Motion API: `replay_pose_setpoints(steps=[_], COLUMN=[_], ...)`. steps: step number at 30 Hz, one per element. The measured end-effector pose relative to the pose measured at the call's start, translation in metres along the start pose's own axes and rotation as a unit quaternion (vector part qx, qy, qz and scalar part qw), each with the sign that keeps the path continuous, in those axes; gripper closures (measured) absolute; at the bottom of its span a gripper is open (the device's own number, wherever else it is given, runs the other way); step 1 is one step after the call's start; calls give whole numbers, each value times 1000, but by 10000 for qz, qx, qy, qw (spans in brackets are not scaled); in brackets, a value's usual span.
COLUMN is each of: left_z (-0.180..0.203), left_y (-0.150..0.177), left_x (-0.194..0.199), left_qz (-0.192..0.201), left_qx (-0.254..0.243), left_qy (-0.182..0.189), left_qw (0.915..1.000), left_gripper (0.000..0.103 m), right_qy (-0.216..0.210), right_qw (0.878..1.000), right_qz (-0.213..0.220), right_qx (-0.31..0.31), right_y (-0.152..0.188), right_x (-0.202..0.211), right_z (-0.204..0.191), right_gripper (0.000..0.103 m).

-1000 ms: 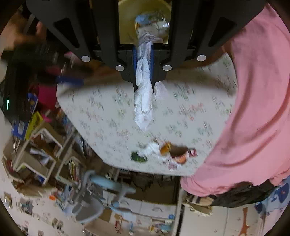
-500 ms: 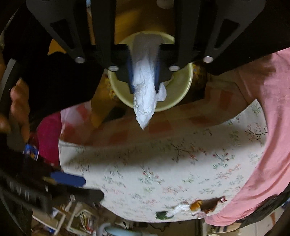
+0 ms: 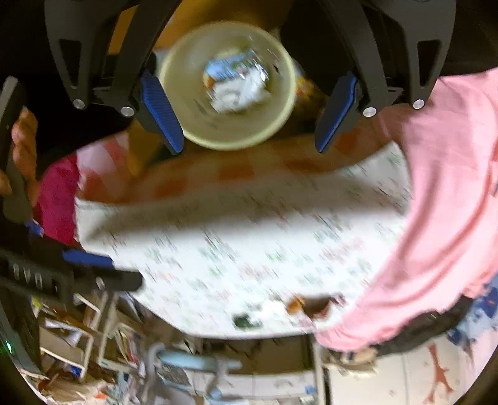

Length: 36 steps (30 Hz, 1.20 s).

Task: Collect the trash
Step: 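Raise both tools from the bucket back toward the remaining tissues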

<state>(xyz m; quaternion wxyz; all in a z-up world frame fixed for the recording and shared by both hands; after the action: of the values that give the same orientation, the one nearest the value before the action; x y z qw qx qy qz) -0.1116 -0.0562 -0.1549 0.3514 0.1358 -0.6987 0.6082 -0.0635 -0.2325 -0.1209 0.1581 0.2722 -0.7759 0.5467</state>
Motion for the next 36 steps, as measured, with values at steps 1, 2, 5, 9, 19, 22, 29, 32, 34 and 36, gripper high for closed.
replay_pose_setpoints(steps=[1,2,5,9,19,22,29,32,34,36], left_z=[-3,-6,-12,-17,-25,-32,-60,-71,-79,-84], left_y=[-4,-8,-14,-18,-28,-42,-88,-110,-125,-138], left_x=[2,3,5,6,12,15,12,7,2,-3], left_qz=[124,199,324,399,676,807,1121,1277,1343,1386], left_qx=[16,49,198,258,399,467,570,547,559,594], left_qy=[-77,-132,-254,-299,-444,-508,-725,-840,-886,-925], left_qw=[9999,9997,9990,9984,9959,9943,9894,9867,9854,9842], left_gripper=[18,18,17,16,16,13,9,8,8,8], right_qy=[21,51,113,185,319,371,279,273,256,249], right_qw=[10000,9999,9997,9992,9976,9960,9919,9897,9879,9868], right_qz=[40,101,232,348,566,712,1042,1088,1116,1131], right_qx=[15,28,38,58,222,394,664,893,1042,1134], right_y=[-1,-2,-5,-8,-13,-22,-51,-67,-79,-87], right_x=[1,2,5,6,8,9,10,4,-1,-7], right_z=[0,0,0,-1,-7,-13,-29,-36,-40,-40], right_gripper=[27,27,25,23,19,19,14,13,11,11])
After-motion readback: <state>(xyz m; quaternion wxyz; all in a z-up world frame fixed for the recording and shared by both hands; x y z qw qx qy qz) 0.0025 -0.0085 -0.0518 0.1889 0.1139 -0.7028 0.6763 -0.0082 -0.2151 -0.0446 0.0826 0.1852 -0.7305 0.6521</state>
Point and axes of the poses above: each gripper's, at about its wrist camera, not at the fingertips, and x roughly against the way its jaws point, z to its right, y to its underside, the point moved 2 cm from there along -x, roughly the way its jaws point, and after that the axes turned 9 degrees about z, right-handed, at the moved point
